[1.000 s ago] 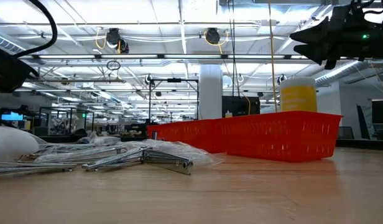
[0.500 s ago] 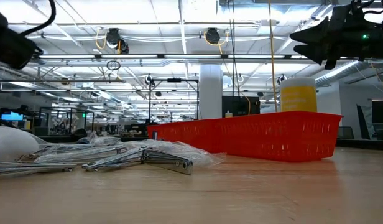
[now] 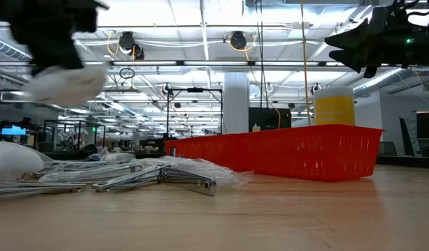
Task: Pick & Place Travel size toiletries
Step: Put the left white cotton pack into the top red bin
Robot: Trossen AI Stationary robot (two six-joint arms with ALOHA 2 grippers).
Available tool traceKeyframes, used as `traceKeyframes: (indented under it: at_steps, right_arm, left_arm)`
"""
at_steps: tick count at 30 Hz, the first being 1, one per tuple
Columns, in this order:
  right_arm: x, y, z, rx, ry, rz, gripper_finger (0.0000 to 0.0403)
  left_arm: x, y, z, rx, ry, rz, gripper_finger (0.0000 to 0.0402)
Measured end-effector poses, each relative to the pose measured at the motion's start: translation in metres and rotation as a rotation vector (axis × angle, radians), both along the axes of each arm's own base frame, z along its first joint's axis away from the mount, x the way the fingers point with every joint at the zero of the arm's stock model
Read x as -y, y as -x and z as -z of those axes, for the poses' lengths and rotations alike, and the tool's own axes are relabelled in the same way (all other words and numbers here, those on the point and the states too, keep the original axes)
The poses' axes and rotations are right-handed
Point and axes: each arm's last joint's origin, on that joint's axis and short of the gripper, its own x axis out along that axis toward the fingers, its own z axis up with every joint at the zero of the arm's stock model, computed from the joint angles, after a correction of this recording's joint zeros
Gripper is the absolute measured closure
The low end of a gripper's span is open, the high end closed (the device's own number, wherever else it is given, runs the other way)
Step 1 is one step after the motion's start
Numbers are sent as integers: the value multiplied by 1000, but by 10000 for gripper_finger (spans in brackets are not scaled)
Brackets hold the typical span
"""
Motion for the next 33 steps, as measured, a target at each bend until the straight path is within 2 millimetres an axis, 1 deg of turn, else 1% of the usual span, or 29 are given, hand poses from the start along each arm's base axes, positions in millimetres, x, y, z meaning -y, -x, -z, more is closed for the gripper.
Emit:
traceKeyframes:
  at_steps: [4,9,13,17,21,23,25,27,30,33]
  right_arm:
    - [0,0,0,-1,0,0,135]
    - [0,0,0,0,0,0,135]
    - [0,0,0,-1,0,0,135]
    - [0,0,0,-1,0,1,135]
    - [0,0,0,-1,-1,2,135]
    - [0,0,0,-1,-1,2,135]
    - [0,0,0,-1,-1,2,135]
    - [0,0,0,2,-6,0,135]
    - [0,0,0,1,-8,0,135]
    - [0,-1,1,-3,-8,1,135]
  left_arm:
    - [-21,-17,-9,122,-164,54,394]
    - [-59,-32,-21,228,-358,7,399]
    - [-97,-38,-32,290,-510,-93,395]
    - [-137,-40,-50,307,-647,-201,400]
    - [-178,-43,-65,268,-694,-316,398]
    - [-198,-45,-68,241,-708,-356,400]
    - [-219,-48,-66,210,-697,-386,398]
    - [-237,-52,-59,179,-669,-404,398]
    - [-260,-60,-42,155,-624,-416,400]
    - [-275,-69,-21,158,-561,-418,395]
